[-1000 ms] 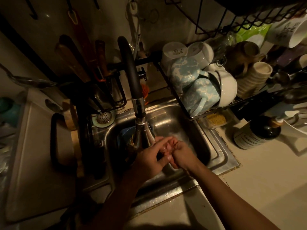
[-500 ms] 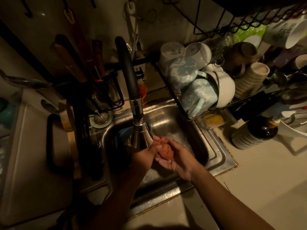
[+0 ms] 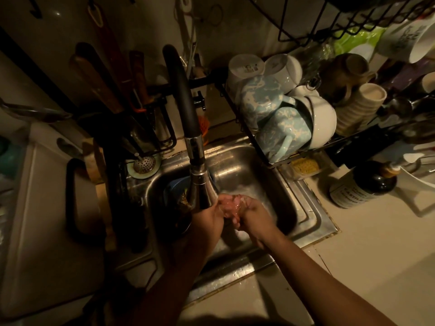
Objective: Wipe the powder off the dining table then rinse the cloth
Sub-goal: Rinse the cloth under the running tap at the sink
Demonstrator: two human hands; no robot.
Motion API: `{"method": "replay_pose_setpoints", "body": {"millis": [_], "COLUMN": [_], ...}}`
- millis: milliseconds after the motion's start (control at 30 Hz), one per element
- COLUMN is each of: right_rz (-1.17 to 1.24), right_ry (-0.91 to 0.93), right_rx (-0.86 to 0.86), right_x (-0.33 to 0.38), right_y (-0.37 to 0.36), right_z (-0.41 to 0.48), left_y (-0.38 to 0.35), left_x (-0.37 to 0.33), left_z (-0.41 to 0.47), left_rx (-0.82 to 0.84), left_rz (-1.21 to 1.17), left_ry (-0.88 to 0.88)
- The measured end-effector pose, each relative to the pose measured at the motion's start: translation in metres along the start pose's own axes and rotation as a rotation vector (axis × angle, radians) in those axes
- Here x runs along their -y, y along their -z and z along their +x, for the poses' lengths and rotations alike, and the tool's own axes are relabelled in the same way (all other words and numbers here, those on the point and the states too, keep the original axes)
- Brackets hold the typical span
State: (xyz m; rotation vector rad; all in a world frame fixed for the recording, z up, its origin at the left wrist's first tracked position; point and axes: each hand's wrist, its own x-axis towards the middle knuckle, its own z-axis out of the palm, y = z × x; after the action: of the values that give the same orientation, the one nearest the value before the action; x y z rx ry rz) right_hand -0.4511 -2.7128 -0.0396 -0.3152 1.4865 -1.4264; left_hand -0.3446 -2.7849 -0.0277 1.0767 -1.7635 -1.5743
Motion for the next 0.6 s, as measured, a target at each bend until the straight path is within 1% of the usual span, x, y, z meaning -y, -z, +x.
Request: {"method": "replay_pose_setpoints", "body": {"millis": [67, 133, 200, 300, 333, 433, 533, 600], "right_rz": [-0.138, -0.257, -0.299, -0.358, -0.379, -0.42, -0.538, -0.555], "right_ry": [0.114, 0.173, 0.2, 0.275, 0.289, 0.317, 0.338, 0.288], "right_rx": [-0.081, -0.15, -0.215, -0.274, -0.274, -0.25, -0.185, -0.147], "right_x": [-0.005, -0.014, -0.022, -0.03, -0.031, -0.033, -0.029, -0.023], "right_y": [-0.002, -0.003, -0.004, -0.008, -0.009, -0.007, -0.007, -0.009], "right_z": [0.004, 0.008, 0.01, 0.008, 0.007, 0.009, 0.01, 0.008], "left_y": [-0.008, -0.014, -0.018, -0.02, -0.019, -0.02, -0.016, -0.012], "left_x": [0.007, 0.018, 0.023, 0.029, 0.027, 0.029, 0.034, 0.035], "left_z": [0.004, 0.008, 0.01, 0.012, 0.012, 0.013, 0.021, 0.024], "left_rx": [-0.09, -0.15, -0.159, -0.159, -0.147, -0.158, -0.268, -0.348], "left_rz": [-0.096, -0.142, -0.153, -0.149, -0.124, -0.165, -0.226, -0.252], "left_ry": [0.069, 0.146, 0.232, 0.301, 0.333, 0.413, 0.475, 0.438]}}
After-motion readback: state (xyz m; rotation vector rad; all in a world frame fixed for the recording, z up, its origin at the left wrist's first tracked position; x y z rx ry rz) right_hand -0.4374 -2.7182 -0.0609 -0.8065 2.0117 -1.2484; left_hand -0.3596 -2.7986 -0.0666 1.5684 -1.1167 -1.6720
